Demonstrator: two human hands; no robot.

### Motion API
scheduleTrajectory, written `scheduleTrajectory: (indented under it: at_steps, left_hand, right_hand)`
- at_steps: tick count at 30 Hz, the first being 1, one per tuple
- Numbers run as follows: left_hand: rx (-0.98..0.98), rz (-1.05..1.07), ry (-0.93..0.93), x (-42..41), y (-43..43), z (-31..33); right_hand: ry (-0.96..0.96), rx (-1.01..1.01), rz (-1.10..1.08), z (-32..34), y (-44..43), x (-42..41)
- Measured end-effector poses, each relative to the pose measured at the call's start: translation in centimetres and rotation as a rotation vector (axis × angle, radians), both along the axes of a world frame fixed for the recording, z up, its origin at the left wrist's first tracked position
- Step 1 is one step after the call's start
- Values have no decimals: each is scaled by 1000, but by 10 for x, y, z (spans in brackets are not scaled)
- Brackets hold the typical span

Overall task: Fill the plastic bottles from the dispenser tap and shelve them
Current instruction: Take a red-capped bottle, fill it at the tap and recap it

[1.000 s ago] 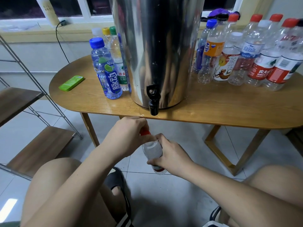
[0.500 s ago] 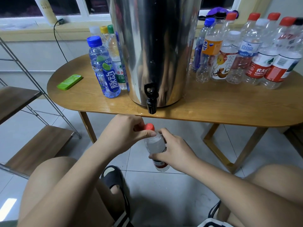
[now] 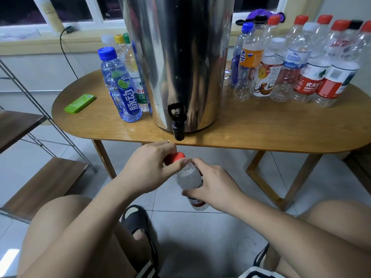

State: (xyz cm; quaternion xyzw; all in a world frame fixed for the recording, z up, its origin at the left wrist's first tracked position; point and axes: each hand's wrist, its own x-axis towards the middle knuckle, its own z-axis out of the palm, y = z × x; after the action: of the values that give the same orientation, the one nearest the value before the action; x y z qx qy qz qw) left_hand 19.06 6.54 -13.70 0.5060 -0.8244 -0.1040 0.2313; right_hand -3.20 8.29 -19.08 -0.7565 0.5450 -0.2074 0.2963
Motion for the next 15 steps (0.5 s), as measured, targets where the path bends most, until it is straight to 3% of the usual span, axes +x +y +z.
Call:
scheduleTrajectory:
  at_steps: [9,12,15]
  left_hand:
    - [-50,-92,99,-4,7,0]
    - [-32,-79,244,-10,11,-2]
    - [112,-83,429,-13,14,-6]
  right_hand:
    - [-9,57,87,19,0,-22]
    - [-67,49,71,25,2,-29]
    - [-144,35,45,29,1,-32]
